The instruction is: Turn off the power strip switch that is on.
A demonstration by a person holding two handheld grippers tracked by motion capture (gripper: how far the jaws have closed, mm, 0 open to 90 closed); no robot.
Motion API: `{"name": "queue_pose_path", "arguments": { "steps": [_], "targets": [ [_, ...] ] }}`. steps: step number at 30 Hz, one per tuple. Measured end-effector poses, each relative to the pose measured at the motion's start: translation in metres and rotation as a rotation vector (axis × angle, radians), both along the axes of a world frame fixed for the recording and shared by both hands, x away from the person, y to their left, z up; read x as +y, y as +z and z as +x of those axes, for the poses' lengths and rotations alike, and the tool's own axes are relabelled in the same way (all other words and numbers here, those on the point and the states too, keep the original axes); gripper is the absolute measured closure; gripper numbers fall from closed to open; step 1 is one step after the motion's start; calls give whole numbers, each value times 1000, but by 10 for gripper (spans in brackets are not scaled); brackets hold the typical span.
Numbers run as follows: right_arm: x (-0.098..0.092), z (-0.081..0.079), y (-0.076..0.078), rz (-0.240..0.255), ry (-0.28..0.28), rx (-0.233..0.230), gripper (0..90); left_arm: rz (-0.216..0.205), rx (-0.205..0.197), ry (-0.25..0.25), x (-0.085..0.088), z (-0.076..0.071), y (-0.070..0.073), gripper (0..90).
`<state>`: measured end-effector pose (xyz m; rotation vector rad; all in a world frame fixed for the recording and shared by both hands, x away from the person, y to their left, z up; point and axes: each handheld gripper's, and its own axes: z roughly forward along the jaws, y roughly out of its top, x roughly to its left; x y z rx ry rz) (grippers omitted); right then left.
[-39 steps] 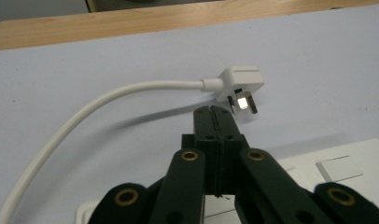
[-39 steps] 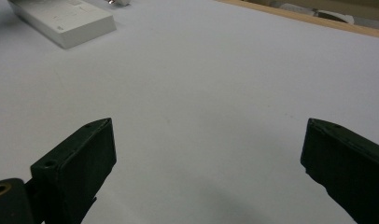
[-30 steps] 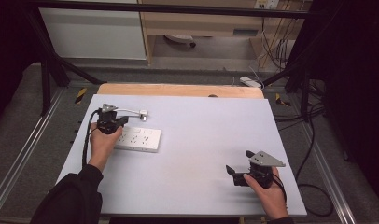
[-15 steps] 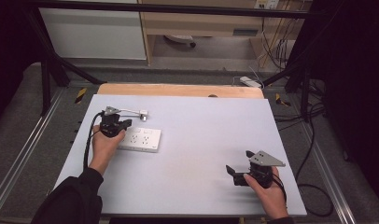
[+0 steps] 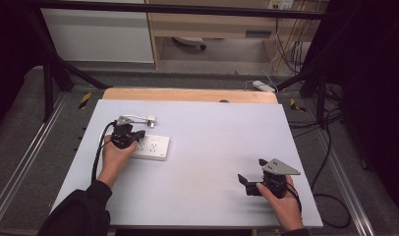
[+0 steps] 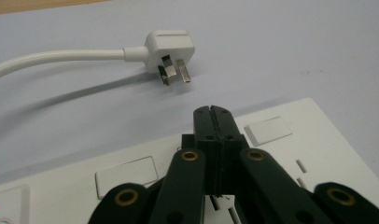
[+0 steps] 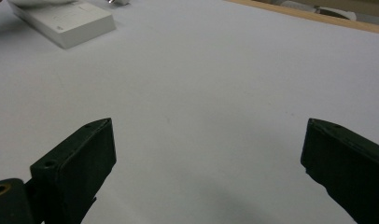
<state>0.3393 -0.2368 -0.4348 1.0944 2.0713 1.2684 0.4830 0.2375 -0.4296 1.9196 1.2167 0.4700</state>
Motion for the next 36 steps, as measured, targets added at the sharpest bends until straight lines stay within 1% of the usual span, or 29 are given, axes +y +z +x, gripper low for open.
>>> {"name": "queue_pose_path", "arguments": {
  "steps": [7,8,11,15,25,29,36],
  "targets": [
    [0,0,0,-1,-1,0,36,-2,5,-5,-2,-1,-1,900],
    [0,0,0,0,0,0,36,5,5,-11,-3,-1,-1,900],
    [0,0,0,-1,0,0,36,5,5,-17,-5,-1,-1,900],
    [0,0,0,2,-1,0,36,9,8,-14,-5,0,-2,900],
    [0,0,0,-2,0,-1,36,2,9,-14,-5,1,-3,900],
    [0,0,0,-2,2,-1,36,16,2,-15,-6,0,-3,900],
    [0,-1,0,-3,4,2,37,22,-2,-18,-7,0,-3,900]
  ]
}}
